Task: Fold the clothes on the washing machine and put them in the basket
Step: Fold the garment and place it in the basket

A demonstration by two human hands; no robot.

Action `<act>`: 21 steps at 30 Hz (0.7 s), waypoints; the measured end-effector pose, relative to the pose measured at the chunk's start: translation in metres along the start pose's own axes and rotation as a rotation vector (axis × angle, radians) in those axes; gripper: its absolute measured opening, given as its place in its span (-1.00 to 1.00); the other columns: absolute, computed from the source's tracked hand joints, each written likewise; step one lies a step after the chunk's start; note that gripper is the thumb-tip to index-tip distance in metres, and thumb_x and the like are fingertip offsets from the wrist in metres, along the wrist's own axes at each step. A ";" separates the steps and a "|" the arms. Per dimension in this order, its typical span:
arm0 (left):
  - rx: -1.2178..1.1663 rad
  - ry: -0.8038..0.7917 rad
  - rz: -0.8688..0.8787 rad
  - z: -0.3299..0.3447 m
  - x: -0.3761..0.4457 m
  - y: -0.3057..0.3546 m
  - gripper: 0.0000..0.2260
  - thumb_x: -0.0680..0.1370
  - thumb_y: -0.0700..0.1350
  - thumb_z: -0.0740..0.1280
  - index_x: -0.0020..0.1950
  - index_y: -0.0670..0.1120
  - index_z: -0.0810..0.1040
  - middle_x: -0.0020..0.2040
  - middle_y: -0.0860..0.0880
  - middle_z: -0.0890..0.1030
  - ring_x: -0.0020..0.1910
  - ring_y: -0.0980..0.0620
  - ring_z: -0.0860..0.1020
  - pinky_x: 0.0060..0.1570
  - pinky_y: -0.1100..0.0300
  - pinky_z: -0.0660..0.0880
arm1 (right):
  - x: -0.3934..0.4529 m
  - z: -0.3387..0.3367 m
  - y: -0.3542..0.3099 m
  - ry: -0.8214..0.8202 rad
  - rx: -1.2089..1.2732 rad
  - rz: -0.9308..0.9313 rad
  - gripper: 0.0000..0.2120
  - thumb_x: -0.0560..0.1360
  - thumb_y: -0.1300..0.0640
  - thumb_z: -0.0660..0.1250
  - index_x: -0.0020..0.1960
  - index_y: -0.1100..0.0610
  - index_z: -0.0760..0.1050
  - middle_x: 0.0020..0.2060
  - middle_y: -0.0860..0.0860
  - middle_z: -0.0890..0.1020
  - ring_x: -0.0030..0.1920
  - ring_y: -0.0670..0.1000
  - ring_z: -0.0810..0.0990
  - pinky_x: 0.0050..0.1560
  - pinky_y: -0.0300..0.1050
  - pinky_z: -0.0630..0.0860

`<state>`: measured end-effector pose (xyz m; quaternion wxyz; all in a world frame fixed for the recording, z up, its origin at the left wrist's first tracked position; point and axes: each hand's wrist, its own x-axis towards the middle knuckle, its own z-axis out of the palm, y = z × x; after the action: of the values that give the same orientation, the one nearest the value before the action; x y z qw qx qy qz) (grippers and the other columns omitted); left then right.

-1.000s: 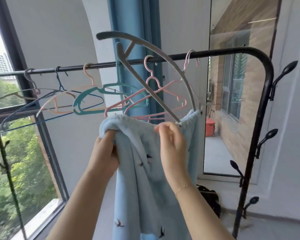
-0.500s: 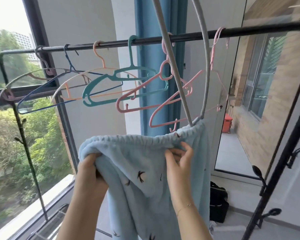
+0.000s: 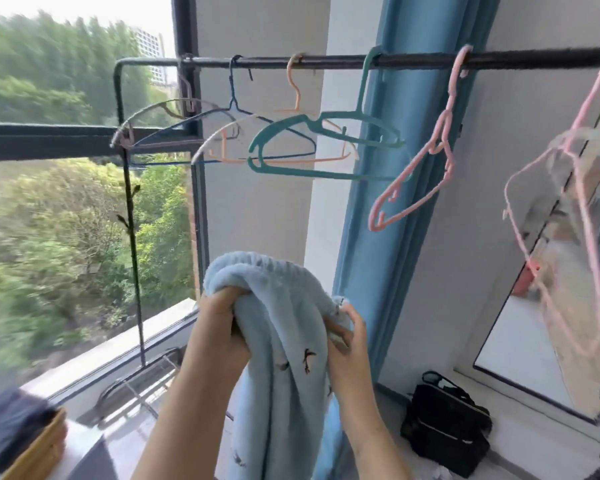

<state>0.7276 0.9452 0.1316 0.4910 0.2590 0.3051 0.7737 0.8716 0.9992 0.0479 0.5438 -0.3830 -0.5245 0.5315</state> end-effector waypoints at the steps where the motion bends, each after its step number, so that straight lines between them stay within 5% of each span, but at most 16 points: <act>1: -0.003 0.002 0.011 -0.006 -0.003 0.005 -0.91 0.34 -0.27 0.31 -0.16 -0.20 0.53 -0.36 -0.13 0.59 -0.37 0.00 0.62 -0.38 0.22 0.57 | 0.000 0.005 0.006 -0.031 -0.012 0.004 -0.52 0.55 0.25 0.32 0.28 -0.24 0.33 -0.03 -0.16 0.63 -0.12 -0.25 0.62 -0.19 -0.43 0.48; 4: -0.002 0.037 0.028 -0.022 -0.010 0.019 -0.79 0.24 -0.21 0.37 -0.15 -0.20 0.52 -0.36 -0.12 0.60 -0.35 0.02 0.62 -0.36 0.23 0.58 | -0.003 0.027 0.019 -0.103 -0.083 0.011 -0.49 0.55 0.29 0.31 0.26 -0.26 0.33 0.07 -0.09 0.60 -0.07 -0.21 0.62 -0.02 -0.26 0.56; 6: -0.009 0.120 0.044 -0.035 -0.019 0.035 -0.96 0.47 -0.27 0.26 -0.18 -0.19 0.46 -0.37 -0.11 0.56 -0.35 0.06 0.59 -0.32 0.24 0.55 | -0.006 0.047 0.033 -0.149 -0.121 0.011 -0.45 0.51 0.28 0.38 0.32 -0.20 0.31 0.17 -0.03 0.55 0.04 -0.09 0.60 0.11 -0.05 0.58; 7: -0.005 0.138 0.055 -0.040 -0.019 0.041 -0.84 0.53 -0.31 0.17 -0.22 -0.19 0.47 -0.36 -0.12 0.54 -0.35 0.06 0.57 -0.30 0.24 0.53 | -0.009 0.053 0.035 -0.151 -0.138 -0.020 -0.42 0.47 0.25 0.43 0.34 -0.16 0.31 0.19 -0.06 0.54 0.07 -0.06 0.59 0.13 -0.01 0.57; 10: 0.058 0.170 0.117 -0.069 -0.032 0.077 -0.88 0.41 -0.27 0.27 -0.27 -0.17 0.59 -0.37 -0.11 0.59 -0.36 0.01 0.61 -0.38 0.23 0.56 | -0.017 0.091 0.049 -0.195 -0.170 -0.024 -0.34 0.31 0.22 0.55 0.28 -0.11 0.33 0.06 -0.37 0.54 0.01 -0.23 0.55 0.04 -0.20 0.56; 13: 0.077 0.227 0.220 -0.100 -0.052 0.114 -0.80 0.40 -0.24 0.32 -0.38 -0.07 0.66 -0.37 -0.06 0.61 -0.34 0.07 0.63 -0.35 0.27 0.57 | -0.013 0.134 0.077 -0.277 -0.320 0.176 0.21 0.01 -0.28 0.58 0.50 0.01 0.09 0.29 -0.15 0.38 0.27 -0.10 0.40 0.29 -0.10 0.39; 14: 0.077 0.246 0.265 -0.108 -0.061 0.125 -0.83 0.37 -0.16 0.35 -0.40 -0.06 0.67 -0.38 -0.05 0.62 -0.35 0.08 0.63 -0.35 0.29 0.57 | -0.012 0.144 0.086 -0.351 -0.379 0.236 0.22 0.03 -0.39 0.51 0.51 0.06 0.10 0.32 -0.04 0.40 0.30 -0.04 0.41 0.30 -0.13 0.37; 15: 0.077 0.236 0.298 -0.113 -0.069 0.134 -0.90 0.28 -0.07 0.44 -0.40 -0.07 0.68 -0.37 -0.05 0.63 -0.34 0.08 0.64 -0.34 0.28 0.57 | -0.009 0.152 0.088 -0.428 -0.405 0.260 0.03 0.19 -0.33 0.50 0.47 0.10 0.17 0.30 0.03 0.45 0.28 -0.03 0.45 0.25 -0.23 0.38; 18: 0.130 0.324 0.392 -0.148 -0.102 0.174 -0.55 -0.10 0.10 0.66 -0.33 -0.07 0.70 -0.30 -0.02 0.66 -0.26 0.08 0.65 -0.27 0.26 0.59 | -0.025 0.206 0.089 -0.609 -0.214 0.423 -0.78 0.51 0.21 0.40 0.13 0.11 0.48 0.03 0.00 0.59 0.04 -0.07 0.58 -0.01 -0.35 0.49; 20: 0.134 0.420 0.503 -0.180 -0.128 0.204 -0.57 -0.10 0.10 0.66 -0.34 -0.04 0.69 -0.29 0.02 0.66 -0.24 0.10 0.65 -0.22 0.28 0.59 | -0.049 0.251 0.082 -0.739 -0.159 0.445 -0.86 0.45 0.13 0.44 -0.12 0.12 0.48 -0.20 0.02 0.57 -0.05 0.06 0.56 -0.15 -0.30 0.50; 21: 0.127 0.434 0.552 -0.188 -0.135 0.211 -0.64 -0.04 0.08 0.64 -0.35 -0.02 0.69 -0.30 0.04 0.66 -0.24 0.13 0.65 -0.20 0.29 0.58 | -0.057 0.259 0.073 -0.780 -0.098 0.444 -0.73 0.40 0.02 0.49 -0.15 0.17 0.48 -0.23 0.07 0.58 -0.05 0.10 0.55 -0.17 -0.25 0.51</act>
<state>0.5207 0.7103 0.1437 0.1704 0.1912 0.3684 0.8937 0.6121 0.9168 0.0081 0.1594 -0.2825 -0.6201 0.7144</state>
